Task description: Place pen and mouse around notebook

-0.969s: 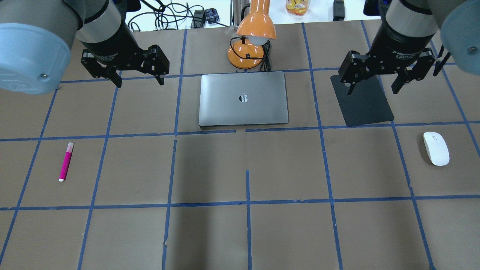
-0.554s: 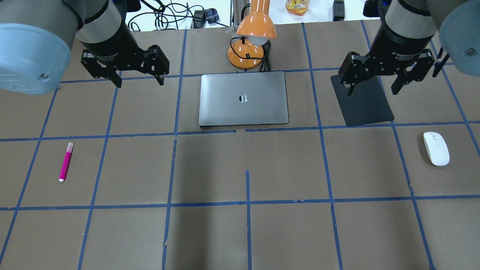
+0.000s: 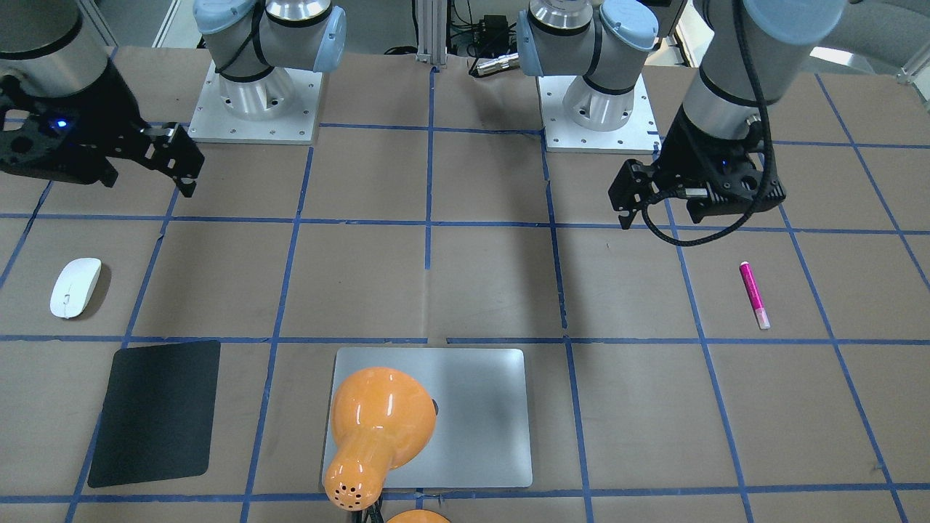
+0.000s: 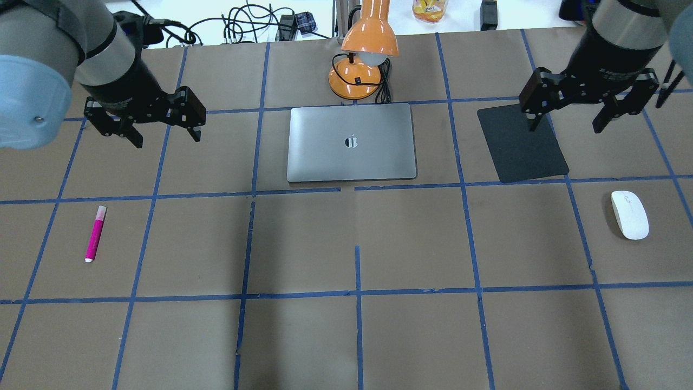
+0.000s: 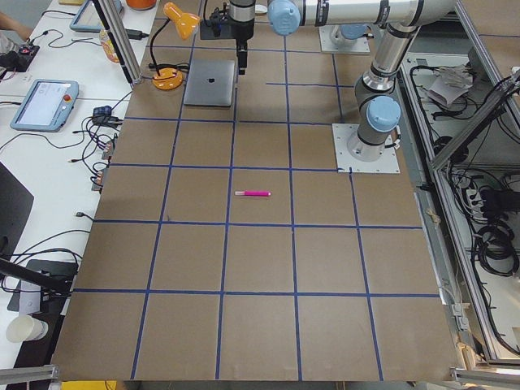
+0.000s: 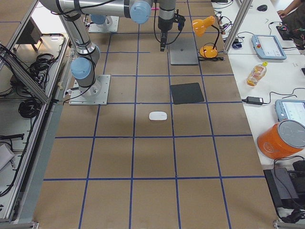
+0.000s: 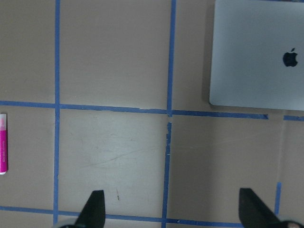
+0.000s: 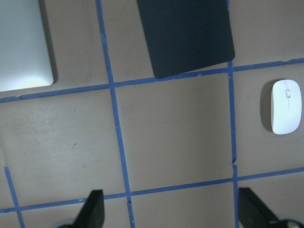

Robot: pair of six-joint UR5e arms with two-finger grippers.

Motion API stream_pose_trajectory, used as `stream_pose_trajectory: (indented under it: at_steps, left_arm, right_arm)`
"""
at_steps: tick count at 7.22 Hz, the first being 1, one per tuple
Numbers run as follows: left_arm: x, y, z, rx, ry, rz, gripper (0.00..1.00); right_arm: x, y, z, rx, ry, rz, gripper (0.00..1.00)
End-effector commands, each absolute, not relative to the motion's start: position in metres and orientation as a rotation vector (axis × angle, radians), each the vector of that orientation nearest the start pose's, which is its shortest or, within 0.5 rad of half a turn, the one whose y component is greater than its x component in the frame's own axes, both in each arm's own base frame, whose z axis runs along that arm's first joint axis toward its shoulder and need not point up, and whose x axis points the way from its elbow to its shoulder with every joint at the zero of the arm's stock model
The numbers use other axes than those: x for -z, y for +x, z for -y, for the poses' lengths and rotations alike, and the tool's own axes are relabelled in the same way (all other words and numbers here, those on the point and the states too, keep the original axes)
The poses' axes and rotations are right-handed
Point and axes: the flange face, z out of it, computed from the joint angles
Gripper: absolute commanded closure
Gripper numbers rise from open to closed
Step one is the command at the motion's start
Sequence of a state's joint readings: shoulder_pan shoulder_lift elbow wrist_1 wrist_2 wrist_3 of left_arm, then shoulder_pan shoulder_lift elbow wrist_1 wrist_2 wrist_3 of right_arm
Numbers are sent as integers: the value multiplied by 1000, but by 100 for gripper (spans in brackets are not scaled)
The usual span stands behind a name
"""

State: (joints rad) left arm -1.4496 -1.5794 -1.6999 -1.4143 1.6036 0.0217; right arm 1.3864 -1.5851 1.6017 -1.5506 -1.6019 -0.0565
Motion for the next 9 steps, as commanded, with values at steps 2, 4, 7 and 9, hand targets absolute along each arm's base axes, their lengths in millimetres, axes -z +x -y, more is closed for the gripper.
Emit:
stream_pose_trajectory:
  at_steps: [2,4,7,9]
  left_arm:
    - [-305,96,481,13,-88,-3113,0]
    - [-239,187,462,58,141,-3094,0]
    - [-186,216,466,-10,-12,-3155,0]
    - [-176,220,469,-14,-17,-3157,10]
  right_arm:
    - [-449,-73,519,-89,226,-3156,0]
    - [-413,-143,532,-116,225,-3138,0]
    - [-331,-227,550,-134,133,-3125,0]
    - [-264,-222,540,-98,100,-3144,0]
